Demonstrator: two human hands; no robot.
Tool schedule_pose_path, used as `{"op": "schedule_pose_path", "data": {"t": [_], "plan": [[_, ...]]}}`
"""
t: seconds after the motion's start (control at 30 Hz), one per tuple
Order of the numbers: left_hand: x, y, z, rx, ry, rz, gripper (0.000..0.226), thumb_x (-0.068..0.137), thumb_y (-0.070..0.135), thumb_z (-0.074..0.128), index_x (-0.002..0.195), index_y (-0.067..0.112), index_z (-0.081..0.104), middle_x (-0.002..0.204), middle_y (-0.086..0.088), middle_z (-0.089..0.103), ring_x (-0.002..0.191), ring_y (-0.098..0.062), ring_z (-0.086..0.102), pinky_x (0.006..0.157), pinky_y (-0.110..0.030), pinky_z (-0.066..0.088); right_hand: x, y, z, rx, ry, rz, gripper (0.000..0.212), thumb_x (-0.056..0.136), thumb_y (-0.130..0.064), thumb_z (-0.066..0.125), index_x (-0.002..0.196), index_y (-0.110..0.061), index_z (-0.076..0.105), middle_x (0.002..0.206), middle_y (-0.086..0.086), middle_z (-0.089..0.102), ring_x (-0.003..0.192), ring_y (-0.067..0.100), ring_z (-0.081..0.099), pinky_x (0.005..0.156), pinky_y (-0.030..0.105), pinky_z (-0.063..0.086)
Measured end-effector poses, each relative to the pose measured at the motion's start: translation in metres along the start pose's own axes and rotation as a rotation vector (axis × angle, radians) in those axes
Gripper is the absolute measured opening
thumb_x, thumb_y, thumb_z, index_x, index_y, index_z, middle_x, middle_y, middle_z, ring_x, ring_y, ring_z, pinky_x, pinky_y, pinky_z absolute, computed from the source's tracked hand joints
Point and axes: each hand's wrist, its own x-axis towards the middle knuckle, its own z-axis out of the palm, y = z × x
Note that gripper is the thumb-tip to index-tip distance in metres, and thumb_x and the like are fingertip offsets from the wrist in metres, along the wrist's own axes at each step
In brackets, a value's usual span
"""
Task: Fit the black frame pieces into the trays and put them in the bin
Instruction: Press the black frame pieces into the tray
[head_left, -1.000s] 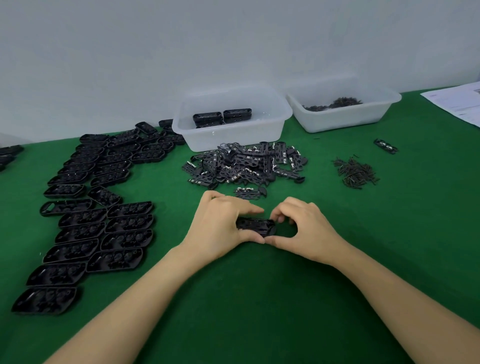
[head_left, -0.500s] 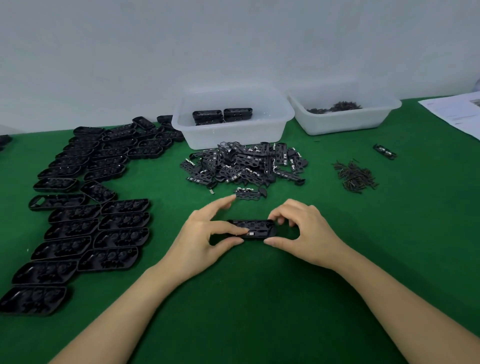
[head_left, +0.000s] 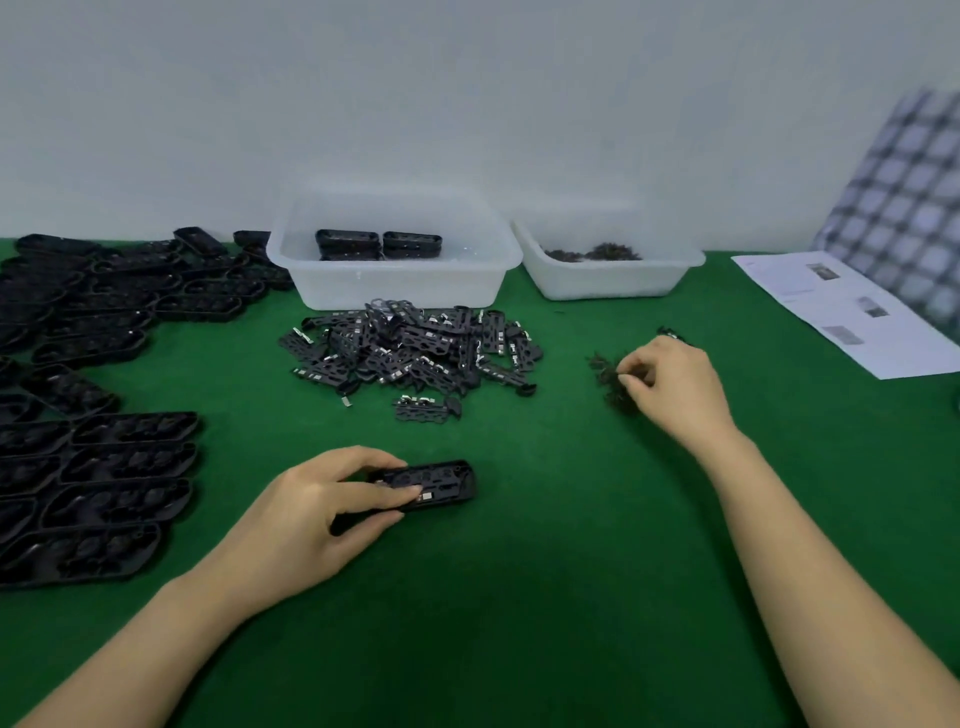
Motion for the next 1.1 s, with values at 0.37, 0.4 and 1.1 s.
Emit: {"op": "schedule_pose_path", "data": {"t": [0.37, 0.4, 1.1], "plan": [[0.001, -0.003, 0.001, -0.048, 0.01, -0.011, 0.032, 0.082, 0.048, 0.05, 0.102, 0.034, 0.072, 0.109, 0.013, 0.063, 0.098, -0.001, 0.061, 0.082, -0.026, 0.05, 0.003, 0.001, 0.011, -0.36, -0.083, -0.385, 0.02, 0.09, -0.011, 0.049, 0.098, -0.012, 0.067, 0.093, 0.004, 0.059, 0.089, 0.026, 0.052, 0.072, 0.035, 0.039], [0.001, -0.003, 0.001, -0.05, 0.011, -0.012, 0.032, 0.082, 0.048, 0.05, 0.102, 0.035, 0.072, 0.109, 0.013, 0.063, 0.098, -0.001, 0.061, 0.082, -0.026, 0.051, 0.005, 0.002, 0.01, -0.379, -0.102, -0.398, 0.02, 0.09, -0.012, 0.048, 0.098, -0.013, 0.066, 0.094, 0.003, 0.059, 0.089, 0.025, 0.052, 0.071, 0.034, 0.037], [0.0, -0.002, 0.002, -0.06, 0.028, -0.021, 0.024, 0.082, 0.044, 0.059, 0.099, 0.033, 0.073, 0.106, 0.013, 0.063, 0.096, -0.002, 0.061, 0.076, -0.031, 0.055, 0.009, 0.008, 0.002, -0.185, -0.051, -0.343, 0.012, 0.086, -0.007, 0.057, 0.095, -0.002, 0.064, 0.09, 0.012, 0.064, 0.085, 0.032, 0.057, 0.082, 0.039, 0.041]]}}
